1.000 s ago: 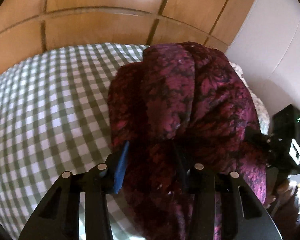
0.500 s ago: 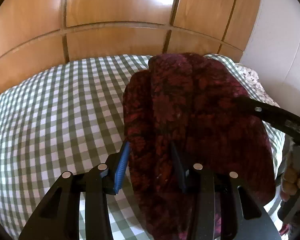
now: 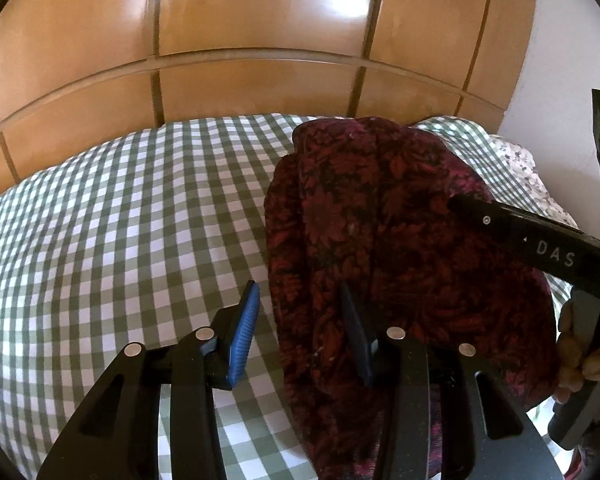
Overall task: Fold small clothes
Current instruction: 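Lower the folded top onto the bed and open both tools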
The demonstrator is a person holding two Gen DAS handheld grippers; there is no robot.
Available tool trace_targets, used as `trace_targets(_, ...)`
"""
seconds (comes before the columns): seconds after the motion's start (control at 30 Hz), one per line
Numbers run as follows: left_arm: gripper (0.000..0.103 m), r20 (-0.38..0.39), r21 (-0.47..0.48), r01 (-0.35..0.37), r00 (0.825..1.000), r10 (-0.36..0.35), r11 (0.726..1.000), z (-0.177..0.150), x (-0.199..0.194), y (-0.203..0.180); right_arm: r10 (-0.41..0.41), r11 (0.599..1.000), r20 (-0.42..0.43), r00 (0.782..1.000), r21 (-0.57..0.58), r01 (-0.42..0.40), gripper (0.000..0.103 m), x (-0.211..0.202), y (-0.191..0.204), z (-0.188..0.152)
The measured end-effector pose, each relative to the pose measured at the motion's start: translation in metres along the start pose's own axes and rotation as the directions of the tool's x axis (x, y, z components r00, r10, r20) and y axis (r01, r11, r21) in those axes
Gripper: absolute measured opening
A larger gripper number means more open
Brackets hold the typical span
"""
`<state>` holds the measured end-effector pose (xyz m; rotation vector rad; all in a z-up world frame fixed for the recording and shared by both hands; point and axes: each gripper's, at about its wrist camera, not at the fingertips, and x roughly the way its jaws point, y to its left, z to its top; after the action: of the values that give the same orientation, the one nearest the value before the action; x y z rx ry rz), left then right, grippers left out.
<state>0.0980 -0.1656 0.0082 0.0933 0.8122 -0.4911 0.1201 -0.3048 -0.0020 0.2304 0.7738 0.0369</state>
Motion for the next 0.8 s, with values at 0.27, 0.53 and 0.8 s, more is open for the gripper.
trace_targets(0.27,0.042,-0.007,-0.018,-0.024,1.000,0.024,1.000,-0.005,0.009,0.001,0.002,1.000,0.032,0.999,-0.016,-0.002,0.063,0.010,0.003,-0.003)
trace_targets(0.53,0.049,-0.041,-0.078,-0.029,0.999,0.026,0.997,-0.007,0.013,0.010,0.027,1.000,0.050,0.998,0.002,-0.027,0.075,-0.036,0.010,-0.011)
trace_targets(0.8,0.047,-0.145,-0.178,-0.053,0.989,0.027,0.983,-0.010,0.032,0.032,0.036,0.999,0.016,0.999,0.023,-0.037,0.071,-0.072,0.013,-0.076)
